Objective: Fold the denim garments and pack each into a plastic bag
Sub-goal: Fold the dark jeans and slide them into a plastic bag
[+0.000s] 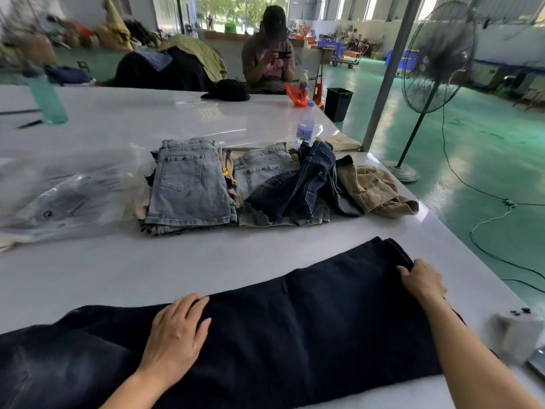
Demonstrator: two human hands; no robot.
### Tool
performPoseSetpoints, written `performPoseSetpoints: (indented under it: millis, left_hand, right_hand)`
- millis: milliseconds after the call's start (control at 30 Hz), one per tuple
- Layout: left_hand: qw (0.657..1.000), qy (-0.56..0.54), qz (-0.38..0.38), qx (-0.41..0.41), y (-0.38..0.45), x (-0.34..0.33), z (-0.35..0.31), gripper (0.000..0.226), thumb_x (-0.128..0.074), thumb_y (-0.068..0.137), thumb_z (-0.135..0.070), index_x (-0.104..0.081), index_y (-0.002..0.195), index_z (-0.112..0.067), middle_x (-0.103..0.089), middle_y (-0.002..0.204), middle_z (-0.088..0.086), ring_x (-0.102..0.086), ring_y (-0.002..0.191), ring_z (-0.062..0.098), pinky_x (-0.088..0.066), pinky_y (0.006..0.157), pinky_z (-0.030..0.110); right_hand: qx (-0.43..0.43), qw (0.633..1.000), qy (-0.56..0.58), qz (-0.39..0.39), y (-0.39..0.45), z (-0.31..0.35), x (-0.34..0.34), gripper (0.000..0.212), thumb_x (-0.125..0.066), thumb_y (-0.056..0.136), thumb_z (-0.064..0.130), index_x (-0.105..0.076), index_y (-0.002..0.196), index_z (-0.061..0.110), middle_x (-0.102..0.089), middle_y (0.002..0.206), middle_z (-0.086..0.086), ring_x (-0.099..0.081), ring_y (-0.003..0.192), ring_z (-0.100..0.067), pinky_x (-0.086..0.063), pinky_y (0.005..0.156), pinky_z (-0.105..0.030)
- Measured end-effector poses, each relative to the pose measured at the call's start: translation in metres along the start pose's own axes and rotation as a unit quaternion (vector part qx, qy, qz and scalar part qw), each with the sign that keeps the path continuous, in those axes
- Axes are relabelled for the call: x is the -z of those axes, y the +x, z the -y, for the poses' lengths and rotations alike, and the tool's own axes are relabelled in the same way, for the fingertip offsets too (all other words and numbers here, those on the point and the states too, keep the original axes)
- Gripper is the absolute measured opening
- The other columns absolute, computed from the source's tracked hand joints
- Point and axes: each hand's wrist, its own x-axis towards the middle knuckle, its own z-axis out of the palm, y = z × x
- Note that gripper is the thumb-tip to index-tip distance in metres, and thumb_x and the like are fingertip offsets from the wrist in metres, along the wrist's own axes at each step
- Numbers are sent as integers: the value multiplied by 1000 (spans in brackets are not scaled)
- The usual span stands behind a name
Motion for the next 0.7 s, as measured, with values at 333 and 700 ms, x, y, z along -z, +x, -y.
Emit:
performPoseSetpoints:
  millis: [333, 700]
  left_hand:
    - [997, 18, -7, 69, 11, -16, 16, 79, -9, 96, -58, -69, 95, -6, -68, 90, 8, -64, 85, 24, -52, 73, 49]
    - [992, 43, -42, 114, 15, -22, 11, 51, -10, 96, -54, -47, 99, -19, -65, 89, 8, -48, 90, 21, -45, 79, 53]
  right_hand:
    - [141, 975, 155, -67, 51, 20, 5, 11, -61, 91, 20, -67, 99, 14, -64, 101, -14, -58, 91, -32, -39, 72, -31]
    - [186, 979, 53, 65, 77, 25, -23, 29, -62, 90, 26, -65, 119, 20, -56, 122, -15, -46, 120, -31, -34, 104, -37]
